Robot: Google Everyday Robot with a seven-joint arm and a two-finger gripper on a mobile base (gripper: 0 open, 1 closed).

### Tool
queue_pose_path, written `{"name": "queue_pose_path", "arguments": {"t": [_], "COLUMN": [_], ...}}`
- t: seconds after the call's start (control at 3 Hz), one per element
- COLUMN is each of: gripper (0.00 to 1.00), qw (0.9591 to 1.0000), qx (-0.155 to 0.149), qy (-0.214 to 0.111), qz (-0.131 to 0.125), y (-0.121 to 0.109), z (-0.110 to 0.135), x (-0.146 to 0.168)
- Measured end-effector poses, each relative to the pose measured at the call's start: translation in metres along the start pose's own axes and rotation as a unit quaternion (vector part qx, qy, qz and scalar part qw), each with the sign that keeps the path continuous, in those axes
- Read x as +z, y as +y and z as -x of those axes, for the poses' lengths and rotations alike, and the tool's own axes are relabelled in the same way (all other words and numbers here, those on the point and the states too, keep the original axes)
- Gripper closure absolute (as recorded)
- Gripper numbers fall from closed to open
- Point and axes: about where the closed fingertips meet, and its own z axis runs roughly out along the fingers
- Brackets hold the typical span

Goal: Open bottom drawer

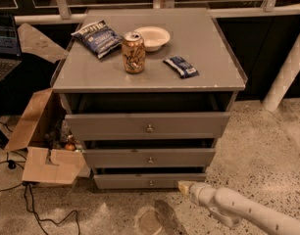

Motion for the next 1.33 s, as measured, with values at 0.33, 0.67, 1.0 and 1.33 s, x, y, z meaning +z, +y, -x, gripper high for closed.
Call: {"name": "queue_pose_path", "arguments": {"t": [0.33, 0.67, 1.0, 1.33], "gripper": [1.00, 1.00, 1.00, 1.00], "qw": [0.9994, 0.9994, 0.9999, 0.9997], "qx": [0.000, 0.000, 0.004, -0.002], "qy": [0.004, 0.004, -0.006, -0.023], "qz": [0.034, 0.035, 0.009, -0.010], "y": [0.010, 0.011, 0.002, -0.016], "z": [0.003, 0.002, 0.001, 0.001], "x": [0.000, 0.000, 0.012, 0.030]}}
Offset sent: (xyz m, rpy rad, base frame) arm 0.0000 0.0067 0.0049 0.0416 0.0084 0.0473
